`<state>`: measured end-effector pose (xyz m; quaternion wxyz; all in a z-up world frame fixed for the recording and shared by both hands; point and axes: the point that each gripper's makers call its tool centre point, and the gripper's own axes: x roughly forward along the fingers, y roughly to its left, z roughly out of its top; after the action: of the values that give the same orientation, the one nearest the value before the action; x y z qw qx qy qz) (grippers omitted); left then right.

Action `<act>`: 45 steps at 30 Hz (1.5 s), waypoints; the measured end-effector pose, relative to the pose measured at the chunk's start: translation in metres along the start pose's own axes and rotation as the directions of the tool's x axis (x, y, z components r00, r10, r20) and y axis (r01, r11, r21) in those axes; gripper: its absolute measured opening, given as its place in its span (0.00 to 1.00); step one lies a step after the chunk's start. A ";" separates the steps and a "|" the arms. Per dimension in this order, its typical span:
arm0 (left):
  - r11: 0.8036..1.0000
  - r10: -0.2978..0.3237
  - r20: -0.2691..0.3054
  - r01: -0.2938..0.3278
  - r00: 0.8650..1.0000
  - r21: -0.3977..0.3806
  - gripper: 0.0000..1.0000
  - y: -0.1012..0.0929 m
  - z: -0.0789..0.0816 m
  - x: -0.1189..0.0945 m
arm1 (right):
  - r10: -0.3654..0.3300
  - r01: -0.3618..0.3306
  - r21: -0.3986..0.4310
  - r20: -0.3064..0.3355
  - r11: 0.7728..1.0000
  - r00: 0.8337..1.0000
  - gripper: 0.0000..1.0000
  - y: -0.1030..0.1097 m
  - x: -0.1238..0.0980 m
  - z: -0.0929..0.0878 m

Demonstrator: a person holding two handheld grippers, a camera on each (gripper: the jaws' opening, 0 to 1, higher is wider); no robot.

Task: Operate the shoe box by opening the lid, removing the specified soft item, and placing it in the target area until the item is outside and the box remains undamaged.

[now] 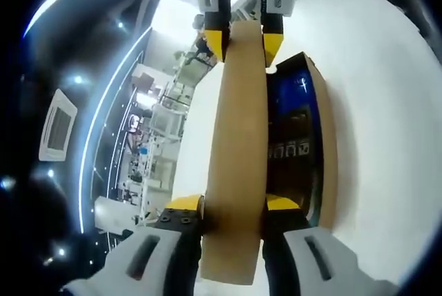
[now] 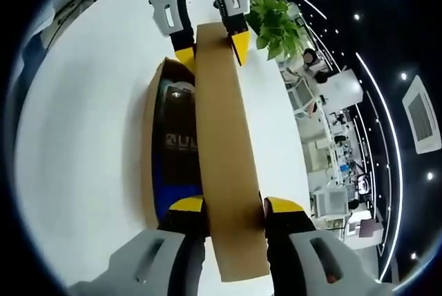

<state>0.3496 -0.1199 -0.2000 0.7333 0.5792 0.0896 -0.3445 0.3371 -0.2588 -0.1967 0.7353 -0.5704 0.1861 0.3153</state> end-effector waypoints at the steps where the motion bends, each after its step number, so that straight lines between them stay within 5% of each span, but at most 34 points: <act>1: 1.000 0.000 -0.001 0.000 1.000 -0.001 0.32 0.000 0.000 0.000 | 0.000 0.000 0.000 0.001 1.000 1.000 0.31 0.000 0.000 0.000; 18: 1.000 0.011 0.007 -0.011 1.000 -0.007 0.32 0.016 0.001 0.005 | -0.011 0.011 0.007 0.010 1.000 1.000 0.32 -0.017 0.004 0.003; 45: 1.000 -0.013 0.143 0.016 0.990 -0.020 0.30 0.046 0.004 0.014 | -0.048 0.050 0.021 -0.102 0.998 0.994 0.30 -0.049 0.017 0.002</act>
<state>0.3868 -0.1248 -0.1696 0.7414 0.5446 0.0447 -0.3895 0.3824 -0.2602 -0.1717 0.7392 -0.5813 0.2128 0.2654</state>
